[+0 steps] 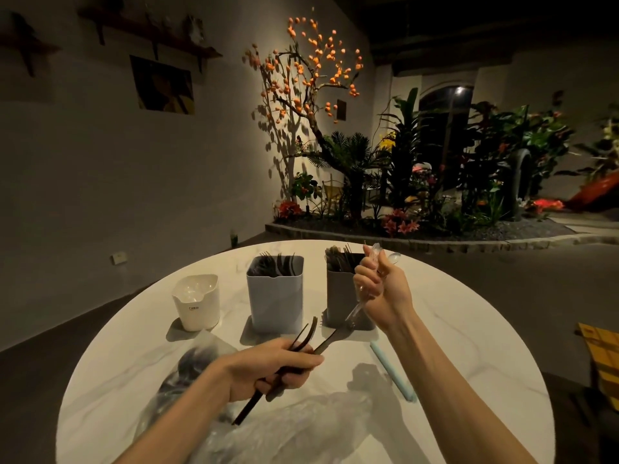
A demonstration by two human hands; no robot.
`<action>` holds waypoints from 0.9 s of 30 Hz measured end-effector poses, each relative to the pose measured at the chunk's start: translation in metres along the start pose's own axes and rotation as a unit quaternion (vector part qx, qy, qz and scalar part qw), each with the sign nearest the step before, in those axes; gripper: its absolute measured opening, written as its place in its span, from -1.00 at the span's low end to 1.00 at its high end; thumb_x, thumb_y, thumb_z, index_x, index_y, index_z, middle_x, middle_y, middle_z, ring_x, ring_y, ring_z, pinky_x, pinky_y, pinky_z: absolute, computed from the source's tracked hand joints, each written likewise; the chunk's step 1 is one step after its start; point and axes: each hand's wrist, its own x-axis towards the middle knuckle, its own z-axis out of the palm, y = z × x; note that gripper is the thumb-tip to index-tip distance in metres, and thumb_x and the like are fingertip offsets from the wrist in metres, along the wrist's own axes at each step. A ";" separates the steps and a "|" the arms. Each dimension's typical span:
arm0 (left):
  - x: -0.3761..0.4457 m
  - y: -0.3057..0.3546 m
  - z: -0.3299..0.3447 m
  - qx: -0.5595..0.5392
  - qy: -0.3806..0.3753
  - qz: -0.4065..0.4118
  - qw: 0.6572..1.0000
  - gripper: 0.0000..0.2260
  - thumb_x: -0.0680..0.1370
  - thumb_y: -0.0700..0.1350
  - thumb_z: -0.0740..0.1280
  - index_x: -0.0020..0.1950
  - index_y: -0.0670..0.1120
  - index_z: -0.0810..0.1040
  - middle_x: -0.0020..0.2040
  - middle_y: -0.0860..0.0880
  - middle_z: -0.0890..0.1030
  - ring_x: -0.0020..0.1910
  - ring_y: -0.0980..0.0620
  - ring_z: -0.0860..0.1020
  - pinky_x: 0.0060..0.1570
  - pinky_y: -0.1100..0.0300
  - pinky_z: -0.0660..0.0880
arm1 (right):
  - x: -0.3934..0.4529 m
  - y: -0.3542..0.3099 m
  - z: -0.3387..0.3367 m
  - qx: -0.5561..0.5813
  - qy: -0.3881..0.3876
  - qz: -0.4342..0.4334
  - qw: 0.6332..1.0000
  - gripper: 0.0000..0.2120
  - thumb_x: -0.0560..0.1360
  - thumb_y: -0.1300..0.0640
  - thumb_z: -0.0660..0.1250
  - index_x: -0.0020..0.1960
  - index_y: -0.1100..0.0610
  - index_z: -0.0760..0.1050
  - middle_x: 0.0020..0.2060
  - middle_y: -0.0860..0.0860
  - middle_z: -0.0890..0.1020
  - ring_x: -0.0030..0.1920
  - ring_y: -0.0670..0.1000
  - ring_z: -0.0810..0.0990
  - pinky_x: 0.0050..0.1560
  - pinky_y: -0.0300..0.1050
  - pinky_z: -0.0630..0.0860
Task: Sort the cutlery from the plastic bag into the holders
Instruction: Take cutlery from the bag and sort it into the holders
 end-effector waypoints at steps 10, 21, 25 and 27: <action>0.036 -0.026 -0.008 -0.139 0.114 0.018 0.984 -0.65 0.54 0.09 0.38 -0.33 -0.10 0.45 -0.41 -0.08 0.42 -0.42 0.02 0.44 -0.38 0.22 0.42 | 0.008 0.026 -0.027 0.008 0.043 0.018 0.999 -0.73 0.70 0.03 0.13 0.26 0.15 0.48 -0.39 -0.05 0.32 -0.53 -0.16 0.20 -0.57 -0.37 0.12; 0.073 -0.033 -0.002 -0.058 0.203 0.052 0.976 -0.71 0.43 0.05 0.55 -0.17 -0.15 0.60 -0.44 0.09 0.52 -0.50 0.18 0.38 -0.48 0.36 0.32 | 0.013 0.086 -0.063 -0.122 0.064 -0.002 0.990 -0.67 0.68 0.02 0.16 0.28 0.24 0.44 -0.38 -0.02 0.25 -0.40 -0.10 0.25 -0.38 -0.26 0.35; 0.080 -0.043 -0.003 -0.132 0.212 0.058 0.967 -0.65 0.41 0.04 0.56 -0.09 -0.22 0.58 -0.43 -0.01 0.48 -0.55 0.10 0.30 -0.57 0.31 0.24 | 0.013 0.091 -0.068 -0.256 0.044 -0.018 0.965 -0.64 0.67 -0.05 0.18 0.31 0.16 0.49 -0.34 -0.02 0.38 -0.33 -0.09 0.43 -0.18 -0.13 0.40; 0.081 -0.044 -0.002 -0.138 0.234 0.061 0.960 -0.60 0.40 0.03 0.56 0.01 -0.27 0.62 -0.31 -0.08 0.62 -0.55 0.08 0.37 -0.57 0.31 0.28 | 0.010 0.092 -0.069 -0.341 0.034 -0.002 0.940 -0.62 0.66 -0.12 0.17 0.30 0.12 0.50 -0.33 -0.05 0.42 -0.31 -0.08 0.49 -0.19 -0.10 0.35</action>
